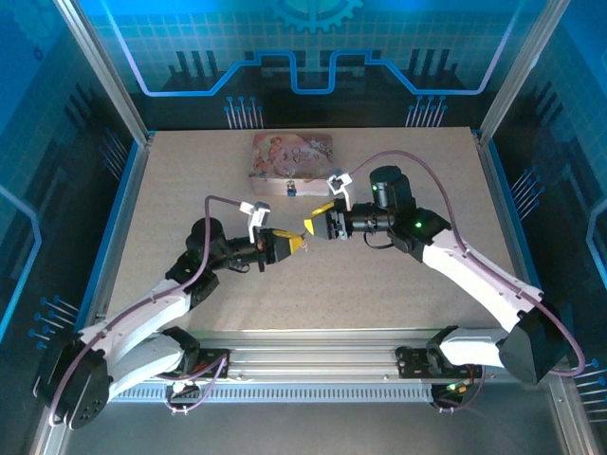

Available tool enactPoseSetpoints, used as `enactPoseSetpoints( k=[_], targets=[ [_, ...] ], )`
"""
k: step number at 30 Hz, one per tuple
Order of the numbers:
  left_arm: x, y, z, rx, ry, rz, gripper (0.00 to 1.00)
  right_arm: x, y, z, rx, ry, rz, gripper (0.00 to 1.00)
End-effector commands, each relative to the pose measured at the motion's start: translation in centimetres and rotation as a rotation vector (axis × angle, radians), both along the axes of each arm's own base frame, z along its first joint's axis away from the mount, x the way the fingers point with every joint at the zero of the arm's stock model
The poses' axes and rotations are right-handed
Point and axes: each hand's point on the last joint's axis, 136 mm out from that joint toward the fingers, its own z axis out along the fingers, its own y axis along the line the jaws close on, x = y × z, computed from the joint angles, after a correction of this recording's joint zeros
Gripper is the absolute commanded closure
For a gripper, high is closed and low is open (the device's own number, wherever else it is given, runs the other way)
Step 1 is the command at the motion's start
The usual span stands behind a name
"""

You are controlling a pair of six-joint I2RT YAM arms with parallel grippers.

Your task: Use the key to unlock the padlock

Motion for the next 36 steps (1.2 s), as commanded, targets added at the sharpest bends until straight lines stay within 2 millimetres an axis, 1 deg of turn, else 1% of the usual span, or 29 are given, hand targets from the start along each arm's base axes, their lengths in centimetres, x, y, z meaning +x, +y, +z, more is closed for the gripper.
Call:
enactPoseSetpoints(
  k=[1, 3, 5, 7, 9, 11, 14, 16, 18, 22, 25, 26, 27, 28, 30, 32, 34, 36],
  targets=[
    [0.2, 0.9, -1.3, 0.072, -0.016, 0.052, 1.0, 1.4, -1.6, -0.1, -0.013, 0.023, -0.125, 0.56],
    [0.2, 1.3, -1.7, 0.103, -0.017, 0.075, 1.0, 2.3, -2.2, -0.8, -0.038, 0.046, -0.193, 0.55],
    [0.3, 1.9, -2.3, 0.147, -0.011, 0.109, 1.0, 3.3, -2.8, -2.2, -0.08, 0.084, -0.267, 0.54],
    [0.8, 3.0, -3.6, 0.215, 0.012, 0.178, 1.0, 4.2, -2.9, -3.7, -0.129, 0.134, -0.316, 0.52],
    [1.1, 4.3, -4.9, 0.277, 0.04, 0.252, 1.0, 4.7, -2.2, -5.3, -0.207, 0.164, -0.333, 0.51],
    [1.3, 5.7, -6.3, 0.327, 0.069, 0.328, 1.0, 5.2, -1.5, -6.8, -0.316, 0.148, -0.371, 0.49],
    [1.3, 7.5, -8.0, 0.382, 0.107, 0.414, 1.0, 6.2, 0.7, -8.8, -0.452, 0.085, -0.404, 0.45],
    [1.0, 8.1, -8.7, 0.401, 0.124, 0.437, 1.0, 7.7, 1.7, -10.4, -0.523, 0.081, -0.467, 0.44],
    [0.8, 8.6, -9.2, 0.416, 0.134, 0.45, 1.0, 9.5, 2.3, -12.0, -0.563, 0.1, -0.536, 0.44],
    [0.6, 9.1, -9.7, 0.431, 0.136, 0.464, 1.0, 13.5, 3.1, -14.8, -0.605, 0.087, -0.669, 0.42],
    [0.9, 9.4, -9.7, 0.422, 0.127, 0.476, 1.0, 16.3, 4.5, -16.5, -0.633, 0.03, -0.716, 0.37],
    [1.0, 9.4, -9.6, 0.417, 0.122, 0.48, 1.0, 17.2, 4.8, -17.5, -0.656, 0.028, -0.732, 0.37],
    [1.2, 9.5, -9.5, 0.41, 0.117, 0.484, 1.0, 18.1, 5.2, -18.1, -0.667, 0.029, -0.749, 0.37],
    [1.4, 9.6, -9.4, 0.402, 0.115, 0.486, 1.0, 18.7, 5.2, -19.0, -0.684, 0.039, -0.764, 0.37],
    [1.6, 9.6, -9.2, 0.389, 0.114, 0.481, 1.0, 20.0, 5.7, -19.8, -0.688, 0.05, -0.795, 0.37],
    [1.8, 9.8, -9.2, 0.391, 0.115, 0.477, 1.0, 21.0, 5.8, -20.2, -0.681, 0.052, -0.822, 0.37],
    [1.9, 9.9, -9.2, 0.392, 0.115, 0.471, 1.0, 21.7, 5.8, -21.2, -0.687, 0.059, -0.845, 0.38],
    [1.9, 10.0, -9.2, 0.389, 0.113, 0.465, 1.0, 22.5, 5.6, -21.5, -0.679, 0.074, -0.867, 0.38]
  ],
)
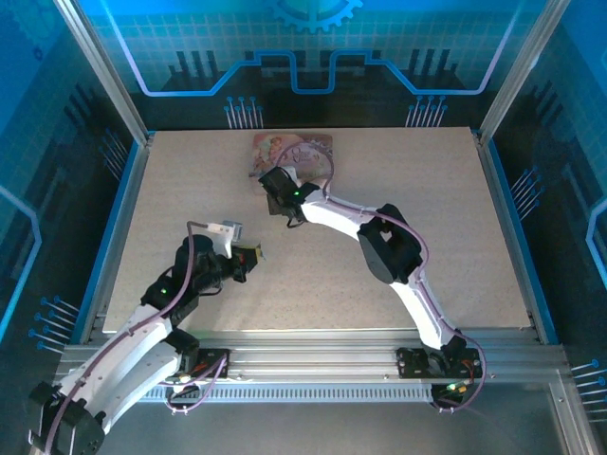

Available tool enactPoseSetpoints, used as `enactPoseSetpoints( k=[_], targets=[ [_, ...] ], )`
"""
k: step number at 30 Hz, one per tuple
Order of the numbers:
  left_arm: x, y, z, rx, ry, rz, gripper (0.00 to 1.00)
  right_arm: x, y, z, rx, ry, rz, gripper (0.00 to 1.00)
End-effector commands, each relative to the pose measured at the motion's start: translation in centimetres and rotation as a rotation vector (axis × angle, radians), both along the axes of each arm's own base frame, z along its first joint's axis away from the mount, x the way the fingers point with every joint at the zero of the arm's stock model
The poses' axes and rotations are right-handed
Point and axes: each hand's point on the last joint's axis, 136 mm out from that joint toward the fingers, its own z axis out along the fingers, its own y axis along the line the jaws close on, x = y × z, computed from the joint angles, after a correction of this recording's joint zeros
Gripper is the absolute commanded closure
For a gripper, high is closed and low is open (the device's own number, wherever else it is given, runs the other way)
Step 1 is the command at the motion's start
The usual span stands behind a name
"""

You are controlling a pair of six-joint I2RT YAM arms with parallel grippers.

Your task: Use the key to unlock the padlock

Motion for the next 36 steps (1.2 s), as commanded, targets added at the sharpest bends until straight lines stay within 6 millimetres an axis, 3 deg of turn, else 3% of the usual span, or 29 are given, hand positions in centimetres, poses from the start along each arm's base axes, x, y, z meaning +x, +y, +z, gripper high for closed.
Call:
enactPoseSetpoints(
  k=[1, 6, 25, 36],
  targets=[
    [-0.1, -0.3, 0.5, -0.004, -0.034, -0.047, 1.0, 1.9, -1.3, 0.2, 0.001, -0.02, -0.097, 0.38],
    [0.0, -0.2, 0.6, -0.008, -0.043, -0.052, 1.0, 2.8, -1.7, -0.8, 0.016, -0.005, -0.141, 0.4],
    [-0.4, -0.1, 0.7, -0.017, -0.067, -0.07, 1.0, 4.9, -1.9, -1.6, -0.016, -0.015, -0.178, 0.47],
    [-0.4, -0.1, 0.7, -0.017, -0.071, -0.069, 1.0, 5.4, -2.0, -1.4, -0.016, -0.035, -0.184, 0.75]
  ],
)
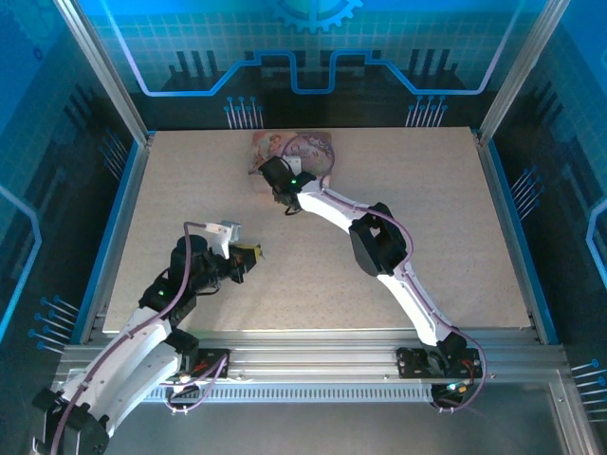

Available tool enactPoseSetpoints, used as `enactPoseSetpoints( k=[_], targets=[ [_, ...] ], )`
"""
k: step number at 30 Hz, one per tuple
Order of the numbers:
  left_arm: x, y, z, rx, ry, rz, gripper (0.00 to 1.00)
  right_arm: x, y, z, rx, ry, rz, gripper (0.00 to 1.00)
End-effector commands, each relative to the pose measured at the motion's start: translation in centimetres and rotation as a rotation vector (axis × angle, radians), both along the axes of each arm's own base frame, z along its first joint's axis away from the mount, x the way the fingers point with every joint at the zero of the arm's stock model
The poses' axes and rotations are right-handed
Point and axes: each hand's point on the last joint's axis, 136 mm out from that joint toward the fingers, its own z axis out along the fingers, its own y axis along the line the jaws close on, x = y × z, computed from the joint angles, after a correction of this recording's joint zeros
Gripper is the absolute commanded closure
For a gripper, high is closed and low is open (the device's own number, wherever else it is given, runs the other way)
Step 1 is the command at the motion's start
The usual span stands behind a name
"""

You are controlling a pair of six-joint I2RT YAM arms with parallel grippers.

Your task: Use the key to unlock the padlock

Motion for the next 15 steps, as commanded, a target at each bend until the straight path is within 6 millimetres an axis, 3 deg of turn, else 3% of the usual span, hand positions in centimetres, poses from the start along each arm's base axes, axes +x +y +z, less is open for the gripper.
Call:
enactPoseSetpoints(
  k=[1, 8, 15],
  targets=[
    [-0.1, 0.0, 0.0, 0.003, -0.025, -0.019, 1.0, 0.8, -0.7, -0.1, -0.011, -0.014, -0.029, 0.77],
    [-0.1, -0.3, -0.6, -0.002, -0.017, -0.034, 1.0, -0.4, -1.3, 0.8, -0.015, 0.008, 0.0, 0.86],
    [0.1, -1.5, -1.5, -0.005, 0.019, -0.1, 1.0, -3.3, -1.5, 0.6, 0.072, 0.09, 0.06, 0.9]
  ],
)
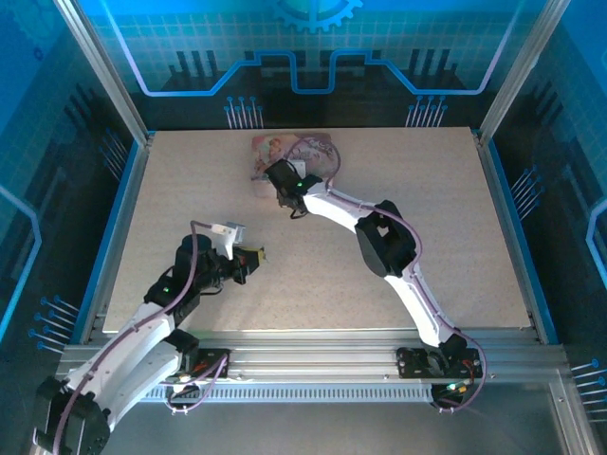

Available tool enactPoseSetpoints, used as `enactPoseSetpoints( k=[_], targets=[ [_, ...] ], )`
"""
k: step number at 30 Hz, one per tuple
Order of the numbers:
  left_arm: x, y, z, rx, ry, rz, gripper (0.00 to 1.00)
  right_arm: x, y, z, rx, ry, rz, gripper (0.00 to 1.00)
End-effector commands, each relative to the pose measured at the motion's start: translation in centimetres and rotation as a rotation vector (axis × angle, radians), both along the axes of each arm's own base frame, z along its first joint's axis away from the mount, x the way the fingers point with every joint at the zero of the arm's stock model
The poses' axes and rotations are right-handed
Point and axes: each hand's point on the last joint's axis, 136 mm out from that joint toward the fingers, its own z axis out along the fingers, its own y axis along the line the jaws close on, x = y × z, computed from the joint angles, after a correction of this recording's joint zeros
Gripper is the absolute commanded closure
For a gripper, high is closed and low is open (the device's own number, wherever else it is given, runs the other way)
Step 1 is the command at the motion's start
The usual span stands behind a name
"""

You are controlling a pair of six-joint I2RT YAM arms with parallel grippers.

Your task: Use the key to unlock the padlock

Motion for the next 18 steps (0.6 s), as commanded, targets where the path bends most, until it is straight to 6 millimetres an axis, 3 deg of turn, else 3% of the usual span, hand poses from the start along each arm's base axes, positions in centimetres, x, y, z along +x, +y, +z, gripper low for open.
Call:
enactPoseSetpoints(
  k=[1, 2, 3, 7, 18],
  targets=[
    [0.1, -0.8, 0.0, -0.011, -0.02, -0.059, 1.0, -1.5, -0.5, 0.7, 0.051, 0.053, 0.026, 0.91],
    [0.1, -0.9, -0.2, -0.014, -0.019, -0.061, 1.0, -2.0, -0.7, 0.2, 0.055, 0.068, 0.029, 0.91],
    [0.2, -0.9, -0.5, -0.017, -0.015, -0.061, 1.0, -2.3, -0.8, 1.4, 0.077, 0.058, 0.032, 0.91],
    [0.4, -1.0, -1.5, -0.028, -0.012, -0.054, 1.0, -4.0, -0.9, 2.1, 0.124, 0.08, 0.054, 0.92],
    [0.5, -2.0, -5.2, 0.072, 0.03, -0.076, 1.0, -10.8, -1.1, 3.0, 0.268, 0.214, 0.126, 0.94]
  ],
)
